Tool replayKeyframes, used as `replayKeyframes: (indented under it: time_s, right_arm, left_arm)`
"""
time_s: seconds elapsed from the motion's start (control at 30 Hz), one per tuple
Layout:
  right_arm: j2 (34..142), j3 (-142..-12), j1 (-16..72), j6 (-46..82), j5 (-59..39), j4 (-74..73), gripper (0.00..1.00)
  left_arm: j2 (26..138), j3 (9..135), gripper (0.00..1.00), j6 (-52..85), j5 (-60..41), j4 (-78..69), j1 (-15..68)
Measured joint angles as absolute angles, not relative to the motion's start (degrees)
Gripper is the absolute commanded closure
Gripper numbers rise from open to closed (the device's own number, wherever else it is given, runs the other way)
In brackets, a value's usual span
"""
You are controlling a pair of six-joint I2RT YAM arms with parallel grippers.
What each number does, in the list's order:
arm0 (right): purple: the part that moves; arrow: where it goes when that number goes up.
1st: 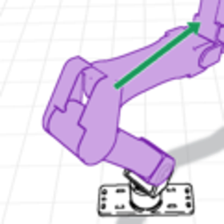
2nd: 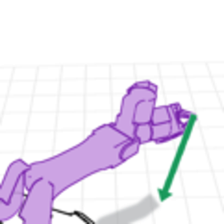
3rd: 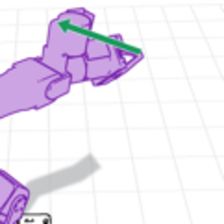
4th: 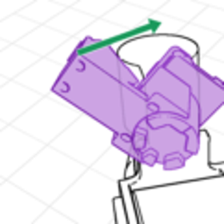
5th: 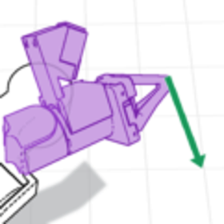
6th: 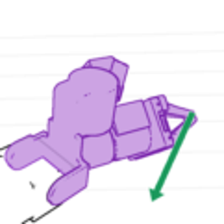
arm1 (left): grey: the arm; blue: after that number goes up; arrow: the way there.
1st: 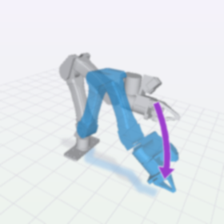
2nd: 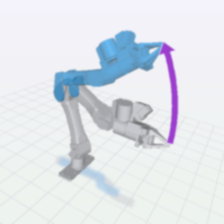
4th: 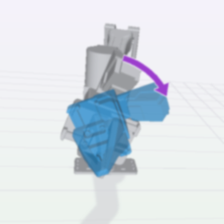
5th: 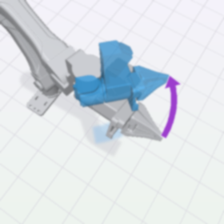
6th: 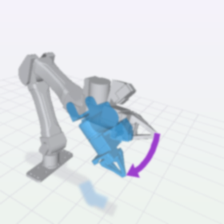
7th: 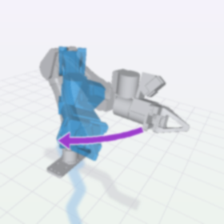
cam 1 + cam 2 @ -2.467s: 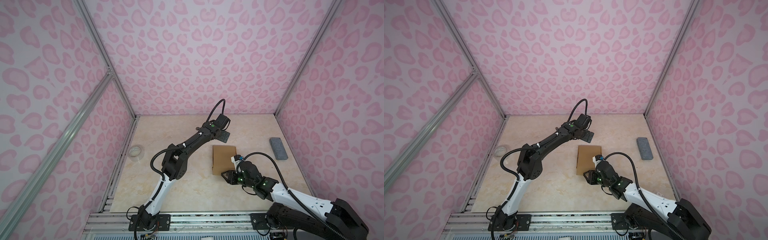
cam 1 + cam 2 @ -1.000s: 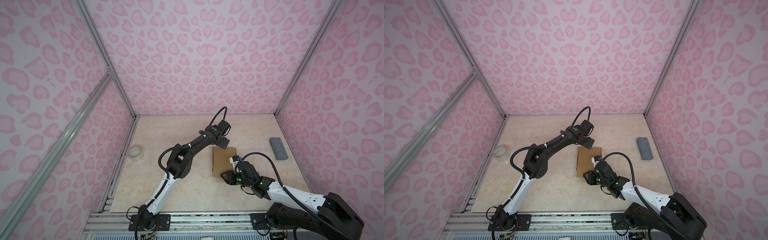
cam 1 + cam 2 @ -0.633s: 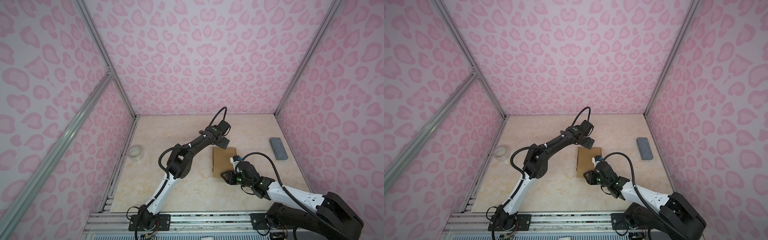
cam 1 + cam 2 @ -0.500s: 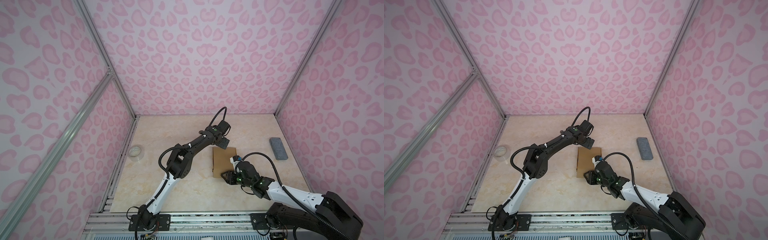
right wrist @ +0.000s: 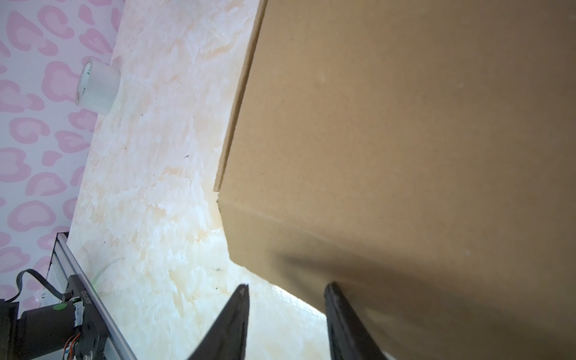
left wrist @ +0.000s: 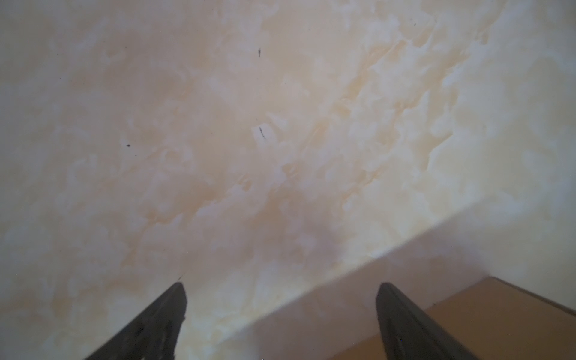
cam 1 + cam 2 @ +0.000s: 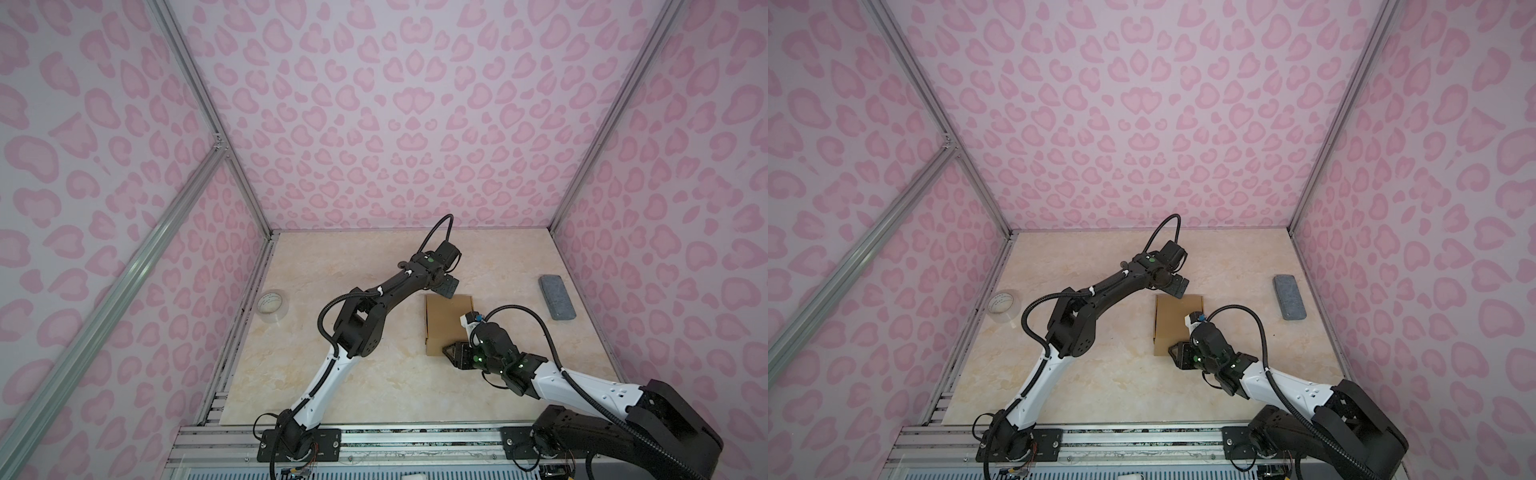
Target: Fold the paper box
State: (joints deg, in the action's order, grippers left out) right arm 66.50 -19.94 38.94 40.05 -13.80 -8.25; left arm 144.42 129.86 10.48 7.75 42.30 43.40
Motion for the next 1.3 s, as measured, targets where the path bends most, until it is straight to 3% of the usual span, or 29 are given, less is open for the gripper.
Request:
replayKeyframes:
  time_s: [1.3]
  right_arm:
    - [72.7, -19.8, 34.6, 35.5, -14.9, -11.3, 0.58]
  left_arm:
    - [144.4, 129.2, 0.02, 10.5, 6.5, 41.4, 43.2]
